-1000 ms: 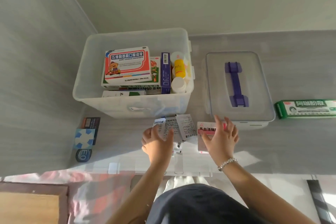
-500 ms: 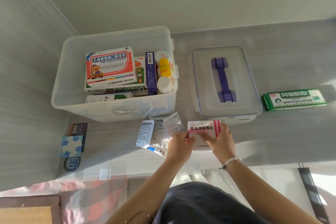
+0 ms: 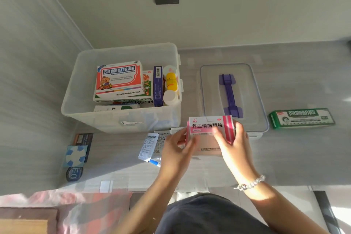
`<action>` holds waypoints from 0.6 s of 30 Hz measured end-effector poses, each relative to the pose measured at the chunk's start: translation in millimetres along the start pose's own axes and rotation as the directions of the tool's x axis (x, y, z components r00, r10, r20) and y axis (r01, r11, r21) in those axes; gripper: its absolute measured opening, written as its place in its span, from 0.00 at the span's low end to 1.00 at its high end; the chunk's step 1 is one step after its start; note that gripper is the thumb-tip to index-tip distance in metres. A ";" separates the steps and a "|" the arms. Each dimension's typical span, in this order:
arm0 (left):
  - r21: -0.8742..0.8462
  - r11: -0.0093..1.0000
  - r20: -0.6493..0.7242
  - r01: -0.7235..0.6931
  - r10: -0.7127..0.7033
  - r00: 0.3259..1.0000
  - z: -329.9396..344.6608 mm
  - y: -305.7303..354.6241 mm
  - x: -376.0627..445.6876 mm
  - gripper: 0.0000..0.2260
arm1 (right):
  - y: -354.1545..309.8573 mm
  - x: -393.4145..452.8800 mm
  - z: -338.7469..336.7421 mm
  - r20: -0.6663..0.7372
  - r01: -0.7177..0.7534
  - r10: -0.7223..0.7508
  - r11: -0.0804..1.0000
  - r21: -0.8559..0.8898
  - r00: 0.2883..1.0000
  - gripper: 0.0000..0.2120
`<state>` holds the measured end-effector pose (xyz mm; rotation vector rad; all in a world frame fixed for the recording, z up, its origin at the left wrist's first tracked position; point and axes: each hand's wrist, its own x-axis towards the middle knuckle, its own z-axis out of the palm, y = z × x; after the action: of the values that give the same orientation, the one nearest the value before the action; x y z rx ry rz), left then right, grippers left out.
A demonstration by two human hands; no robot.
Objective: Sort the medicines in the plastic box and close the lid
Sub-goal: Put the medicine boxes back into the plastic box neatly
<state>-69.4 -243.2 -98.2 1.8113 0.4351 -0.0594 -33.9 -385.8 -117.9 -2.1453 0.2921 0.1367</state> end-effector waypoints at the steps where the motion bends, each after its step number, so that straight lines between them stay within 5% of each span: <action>1: -0.025 0.999 -0.025 -0.024 0.024 0.999 -4.8 8.1 -3.0 0.05 | -7.9 -1.5 -2.4 0.003 0.019 -0.019 0.999 0.033 1.000 0.27; 5: -0.034 0.997 -0.119 -0.063 0.059 0.991 -25.0 30.9 -9.2 0.09 | -40.1 -7.0 -8.6 0.022 0.064 -0.070 0.977 0.205 0.997 0.24; 11: -0.135 0.980 -0.195 -0.146 0.118 0.974 -58.0 57.3 -9.7 0.12 | -88.1 -9.3 -7.3 0.070 0.124 -0.161 0.921 0.369 0.985 0.33; 18: -0.043 0.985 -0.124 -0.168 0.162 0.979 -117.1 71.0 26.6 0.13 | -135.3 5.6 24.6 0.095 0.204 -0.244 0.929 0.310 0.965 0.26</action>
<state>-43.3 -141.6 -6.1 1.7982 0.3662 0.1757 7.1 -293.8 -24.1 -1.8433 -0.0132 0.0948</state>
